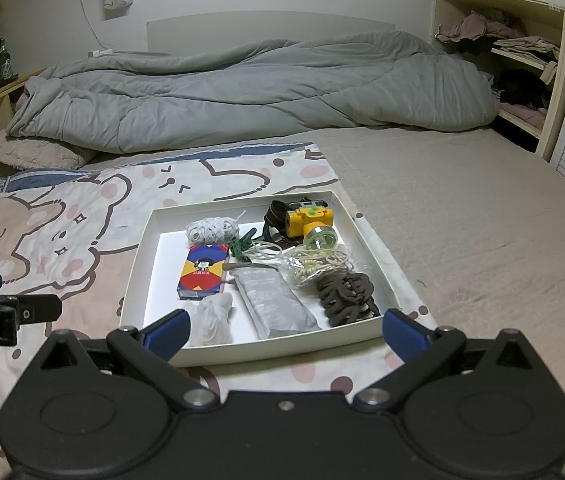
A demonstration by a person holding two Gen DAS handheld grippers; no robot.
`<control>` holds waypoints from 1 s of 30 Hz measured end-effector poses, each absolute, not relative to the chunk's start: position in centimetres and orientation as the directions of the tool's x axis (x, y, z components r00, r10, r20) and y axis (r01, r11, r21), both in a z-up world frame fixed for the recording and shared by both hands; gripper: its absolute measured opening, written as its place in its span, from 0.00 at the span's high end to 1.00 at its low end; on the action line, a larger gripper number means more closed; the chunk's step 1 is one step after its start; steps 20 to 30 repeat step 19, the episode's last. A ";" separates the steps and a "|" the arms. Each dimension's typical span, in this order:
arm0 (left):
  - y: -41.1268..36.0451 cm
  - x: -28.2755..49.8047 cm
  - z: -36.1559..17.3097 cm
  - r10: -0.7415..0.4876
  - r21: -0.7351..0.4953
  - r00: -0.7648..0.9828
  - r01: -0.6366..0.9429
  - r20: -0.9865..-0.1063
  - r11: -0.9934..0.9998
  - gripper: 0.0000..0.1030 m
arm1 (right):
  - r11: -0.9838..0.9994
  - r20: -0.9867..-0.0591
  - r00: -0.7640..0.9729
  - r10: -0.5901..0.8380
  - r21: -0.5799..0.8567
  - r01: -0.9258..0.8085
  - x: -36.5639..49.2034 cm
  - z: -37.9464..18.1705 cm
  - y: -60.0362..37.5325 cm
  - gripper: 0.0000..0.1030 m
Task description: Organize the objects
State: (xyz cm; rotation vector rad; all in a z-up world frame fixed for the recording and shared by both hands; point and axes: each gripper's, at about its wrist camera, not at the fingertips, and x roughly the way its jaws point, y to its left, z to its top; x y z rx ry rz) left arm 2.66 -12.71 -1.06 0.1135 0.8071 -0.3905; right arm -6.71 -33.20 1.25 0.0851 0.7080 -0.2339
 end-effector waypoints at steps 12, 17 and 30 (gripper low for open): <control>-12.7 2.7 -1.0 -0.298 -0.049 0.624 0.383 -0.722 0.922 0.00 | 0.970 -0.654 0.734 -0.183 0.000 0.242 -6.7 1.3 -33.2 0.00; -12.8 2.5 -0.9 -0.300 -0.049 0.625 0.386 -0.721 0.921 0.00 | 0.970 -0.654 0.734 -0.183 0.000 0.243 -6.7 1.2 -33.2 0.00; -12.9 2.5 -0.9 -0.300 -0.049 0.625 0.385 -0.721 0.921 0.00 | 0.970 -0.655 0.733 -0.183 0.000 0.242 -6.6 1.2 -33.2 0.00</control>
